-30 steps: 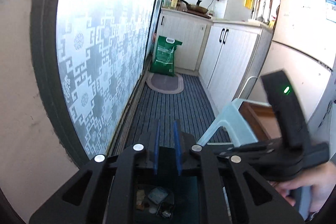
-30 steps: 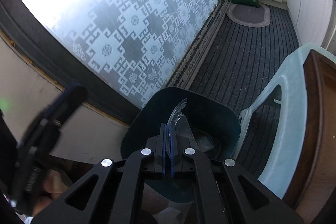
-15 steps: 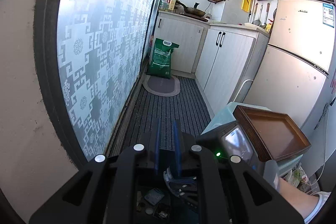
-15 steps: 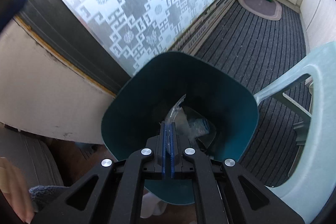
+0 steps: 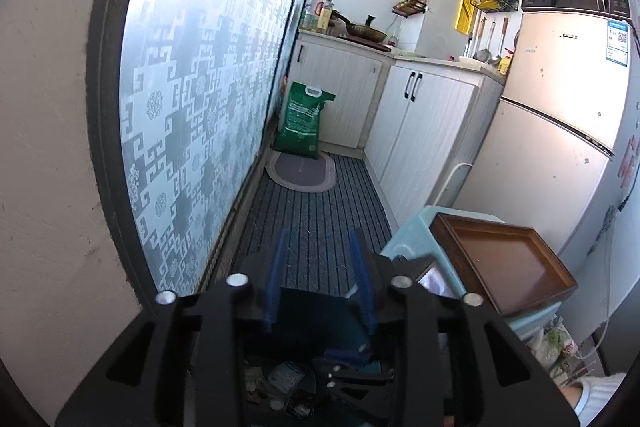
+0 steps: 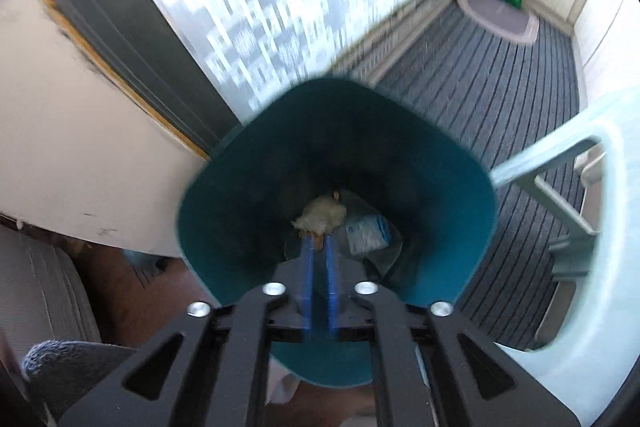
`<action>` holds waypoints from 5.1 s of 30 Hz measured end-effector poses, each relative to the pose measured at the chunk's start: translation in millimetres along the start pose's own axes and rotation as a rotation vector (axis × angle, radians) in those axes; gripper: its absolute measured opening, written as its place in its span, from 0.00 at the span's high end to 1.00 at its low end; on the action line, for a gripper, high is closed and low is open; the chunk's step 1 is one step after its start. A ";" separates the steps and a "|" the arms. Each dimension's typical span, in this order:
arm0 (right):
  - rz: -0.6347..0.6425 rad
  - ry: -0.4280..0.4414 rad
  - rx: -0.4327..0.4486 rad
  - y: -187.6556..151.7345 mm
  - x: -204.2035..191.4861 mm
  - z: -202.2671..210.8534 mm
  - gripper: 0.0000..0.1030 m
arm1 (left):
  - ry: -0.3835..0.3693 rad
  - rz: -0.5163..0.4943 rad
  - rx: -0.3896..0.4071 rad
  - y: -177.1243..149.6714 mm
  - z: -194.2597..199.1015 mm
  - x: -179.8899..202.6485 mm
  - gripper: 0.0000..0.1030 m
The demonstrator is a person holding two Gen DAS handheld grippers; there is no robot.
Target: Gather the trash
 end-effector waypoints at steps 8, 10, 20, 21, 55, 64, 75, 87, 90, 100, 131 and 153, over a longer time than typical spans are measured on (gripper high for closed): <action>-0.054 -0.060 0.277 8.9 15.4 108.7 0.69 | -0.011 -0.032 0.030 10.5 52.0 18.3 0.40; -0.074 -0.107 0.371 1.9 21.9 145.3 0.60 | -0.020 -0.064 0.035 10.0 63.6 30.6 0.35; -0.104 -0.246 0.576 -62.6 34.1 259.9 0.28 | 0.028 -0.177 0.118 -9.1 110.2 70.8 0.07; -0.094 -0.269 0.597 -71.5 31.9 271.9 0.26 | 0.034 -0.187 0.128 -12.4 114.3 74.8 0.06; -0.132 -0.156 0.794 -172.0 52.2 344.0 0.04 | 0.070 -0.198 0.149 -43.5 113.3 92.5 0.03; -0.098 -0.170 0.778 -168.8 44.5 339.9 0.04 | 0.077 -0.196 0.143 -42.8 112.2 91.6 0.03; -0.100 -0.168 0.774 -168.5 44.9 339.3 0.04 | 0.075 -0.190 0.142 -43.2 112.4 92.2 0.03; -0.101 -0.166 0.774 -168.3 44.8 339.3 0.04 | 0.075 -0.191 0.142 -43.1 112.2 91.4 0.03; -0.101 -0.166 0.774 -168.4 45.0 339.5 0.04 | 0.075 -0.190 0.142 -43.0 112.2 91.5 0.03; -0.101 -0.167 0.774 -168.3 44.8 339.6 0.04 | 0.076 -0.191 0.143 -43.1 112.5 92.1 0.03; -0.098 -0.169 0.772 -167.8 44.6 339.8 0.03 | 0.074 -0.183 0.143 -44.3 112.7 95.5 0.03; -0.099 -0.169 0.770 -167.7 44.5 340.2 0.03 | 0.074 -0.182 0.140 -45.7 112.4 97.2 0.03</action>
Point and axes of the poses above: each gripper's, at about its wrist camera, not at the fingertips, and z roughly against the way its jaws point, x to its right, y to its top, the point moved 8 cm from there along -z, roughly the way its jaws point, and after that the axes turned 1 degree about x, right-handed, at the moved point
